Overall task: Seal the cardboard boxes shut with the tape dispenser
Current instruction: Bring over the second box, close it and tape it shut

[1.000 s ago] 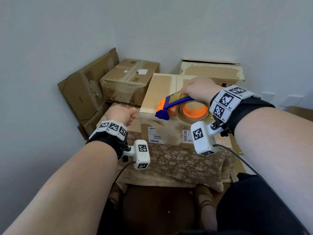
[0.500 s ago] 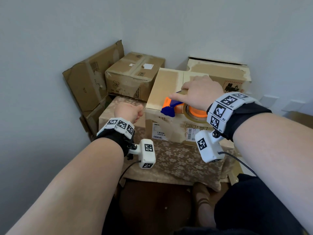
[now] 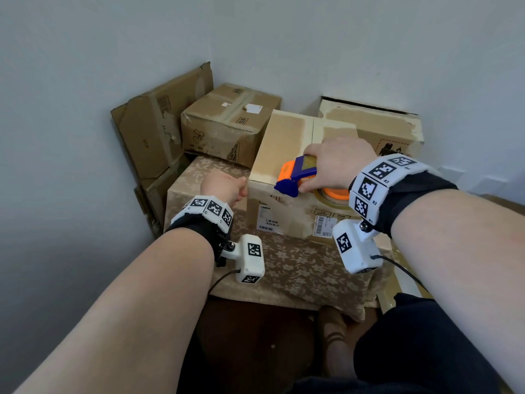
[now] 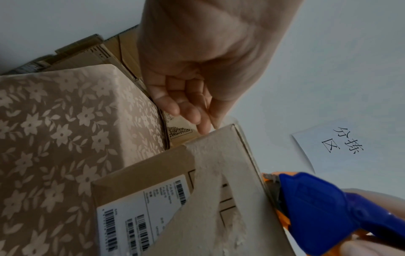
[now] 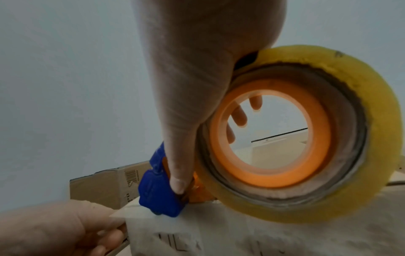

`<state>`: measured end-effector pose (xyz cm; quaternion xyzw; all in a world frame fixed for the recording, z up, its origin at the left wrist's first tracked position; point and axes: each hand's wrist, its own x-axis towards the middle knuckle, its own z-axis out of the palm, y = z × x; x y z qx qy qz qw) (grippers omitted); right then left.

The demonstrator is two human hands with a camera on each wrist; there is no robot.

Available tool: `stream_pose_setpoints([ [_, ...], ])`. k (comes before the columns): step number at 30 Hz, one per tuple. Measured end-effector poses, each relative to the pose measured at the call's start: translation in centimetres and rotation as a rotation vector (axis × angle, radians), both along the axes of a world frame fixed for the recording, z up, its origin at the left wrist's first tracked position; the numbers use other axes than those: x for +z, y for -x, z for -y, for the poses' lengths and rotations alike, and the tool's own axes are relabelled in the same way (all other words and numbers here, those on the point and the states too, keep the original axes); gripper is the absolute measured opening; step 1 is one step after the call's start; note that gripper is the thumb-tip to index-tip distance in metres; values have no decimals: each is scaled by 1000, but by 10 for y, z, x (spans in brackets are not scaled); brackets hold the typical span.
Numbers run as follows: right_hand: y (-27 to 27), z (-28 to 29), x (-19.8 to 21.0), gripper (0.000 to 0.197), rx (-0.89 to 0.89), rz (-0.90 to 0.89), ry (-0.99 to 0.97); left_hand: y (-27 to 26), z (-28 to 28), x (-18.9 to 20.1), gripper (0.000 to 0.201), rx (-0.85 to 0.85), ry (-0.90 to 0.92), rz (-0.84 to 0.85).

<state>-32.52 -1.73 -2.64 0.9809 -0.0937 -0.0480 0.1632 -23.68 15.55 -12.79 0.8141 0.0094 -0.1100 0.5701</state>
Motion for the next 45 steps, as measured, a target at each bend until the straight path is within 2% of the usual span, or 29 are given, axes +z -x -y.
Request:
stream_pose_setpoints([
  [12, -3, 0, -4, 71, 0, -6, -19, -3, -4, 8, 21, -149, 25, -249],
  [19, -3, 2, -3, 71, 11, 12, -19, -5, -7, 5, 22, -223, -71, -337],
  [23, -5, 3, -4, 71, 9, 16, -23, -10, -3, 6, 17, -186, -66, -232],
  [25, -6, 4, -3, 71, 10, 17, -26, -14, 2, 12, 24, -153, 28, -182],
  [27, -6, 4, -3, 71, 11, 14, -28, -16, 5, 20, 33, -139, 162, -203],
  [32, -8, 6, -3, 69, 18, 21, -26, -17, 7, 28, 62, -299, 387, -347],
  [35, -9, 8, -3, 68, 23, 19, -40, -20, 5, 23, 81, -419, 376, -392],
  [39, -11, 9, -2, 67, 17, 15, -57, -17, 3, 17, 85, -524, 261, -392],
  [45, -12, 9, -1, 66, 21, 21, -46, -5, 4, 16, 82, -565, 170, -372],
])
